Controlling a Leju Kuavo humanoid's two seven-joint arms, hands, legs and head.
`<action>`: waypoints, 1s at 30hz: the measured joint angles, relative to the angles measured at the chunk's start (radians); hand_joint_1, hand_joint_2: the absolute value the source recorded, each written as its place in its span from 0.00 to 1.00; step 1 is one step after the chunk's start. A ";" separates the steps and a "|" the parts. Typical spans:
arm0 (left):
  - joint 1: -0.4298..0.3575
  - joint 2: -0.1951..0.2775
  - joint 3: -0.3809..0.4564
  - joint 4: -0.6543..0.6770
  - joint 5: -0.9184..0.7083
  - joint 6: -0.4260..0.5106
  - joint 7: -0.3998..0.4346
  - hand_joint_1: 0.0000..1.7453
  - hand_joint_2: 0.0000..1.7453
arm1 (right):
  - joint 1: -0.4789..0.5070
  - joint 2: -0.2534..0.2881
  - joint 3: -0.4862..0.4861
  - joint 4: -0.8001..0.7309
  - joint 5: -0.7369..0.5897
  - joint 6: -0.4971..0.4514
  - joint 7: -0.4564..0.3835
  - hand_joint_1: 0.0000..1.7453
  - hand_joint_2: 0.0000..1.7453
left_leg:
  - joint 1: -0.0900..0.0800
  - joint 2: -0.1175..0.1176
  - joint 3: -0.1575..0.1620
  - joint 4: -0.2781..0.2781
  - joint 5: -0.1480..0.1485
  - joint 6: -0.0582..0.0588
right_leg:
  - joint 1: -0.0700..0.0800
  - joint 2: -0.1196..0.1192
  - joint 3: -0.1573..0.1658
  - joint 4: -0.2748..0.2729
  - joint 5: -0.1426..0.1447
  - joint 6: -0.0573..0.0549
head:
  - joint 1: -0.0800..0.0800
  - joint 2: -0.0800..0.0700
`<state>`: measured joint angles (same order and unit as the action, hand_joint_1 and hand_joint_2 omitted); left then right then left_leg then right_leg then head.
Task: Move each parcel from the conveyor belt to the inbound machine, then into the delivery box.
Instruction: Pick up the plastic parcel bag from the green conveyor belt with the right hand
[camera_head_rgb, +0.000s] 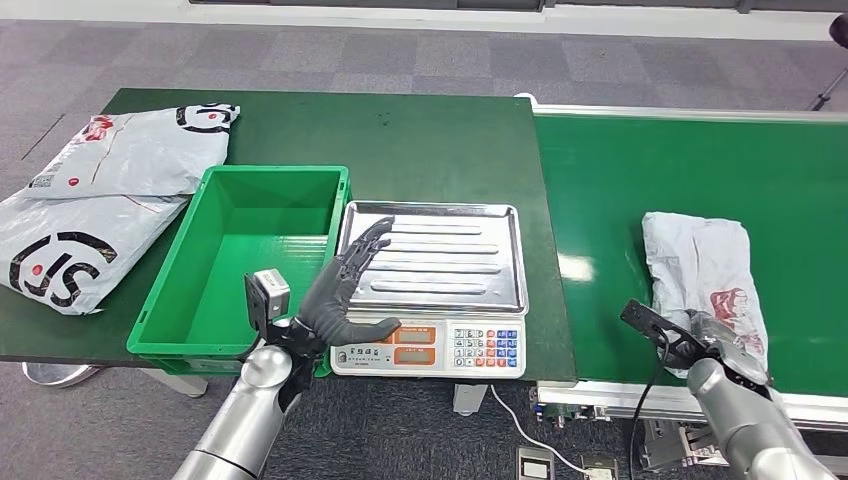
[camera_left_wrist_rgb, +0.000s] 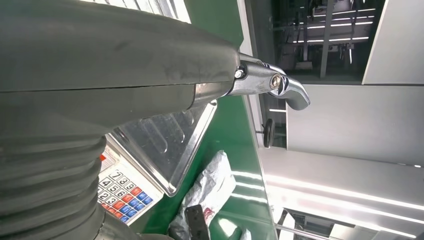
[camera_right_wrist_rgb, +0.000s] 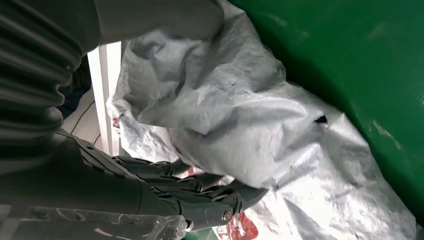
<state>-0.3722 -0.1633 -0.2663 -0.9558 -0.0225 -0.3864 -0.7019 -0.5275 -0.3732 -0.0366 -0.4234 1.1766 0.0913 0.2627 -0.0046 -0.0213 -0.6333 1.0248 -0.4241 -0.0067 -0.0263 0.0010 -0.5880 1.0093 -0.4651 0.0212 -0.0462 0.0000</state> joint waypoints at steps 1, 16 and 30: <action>0.000 0.000 0.000 0.001 0.000 0.000 0.000 0.00 1.00 | 0.000 0.001 0.000 -0.002 0.001 0.002 0.000 0.98 1.00 | 0.000 0.000 0.000 0.000 0.000 0.000 | 0.000 0.000 0.000 0.000 0.000 0.000 | 0.000 0.000; 0.012 0.006 0.000 -0.006 0.000 0.003 0.000 0.00 1.00 | 0.029 0.019 0.000 -0.059 0.019 -0.042 -0.034 1.00 1.00 | 0.000 0.000 0.002 0.000 0.000 0.000 | 0.000 0.000 0.002 0.000 0.000 0.000 | 0.000 0.000; 0.028 0.017 0.000 -0.029 0.000 0.008 0.000 0.00 1.00 | 0.061 0.048 -0.001 -0.120 -0.008 -0.118 -0.088 1.00 1.00 | 0.000 0.000 0.001 0.000 0.000 0.000 | 0.000 0.000 0.002 0.000 0.000 0.000 | 0.000 0.000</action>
<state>-0.3439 -0.1464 -0.2659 -0.9843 -0.0225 -0.3785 -0.7020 -0.4666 -0.3253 -0.0372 -0.5439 1.1683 -0.0263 0.1743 -0.0045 -0.0214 -0.6323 1.0246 -0.4241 -0.0067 -0.0261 0.0010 -0.5860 1.0093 -0.4652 0.0212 -0.0460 0.0000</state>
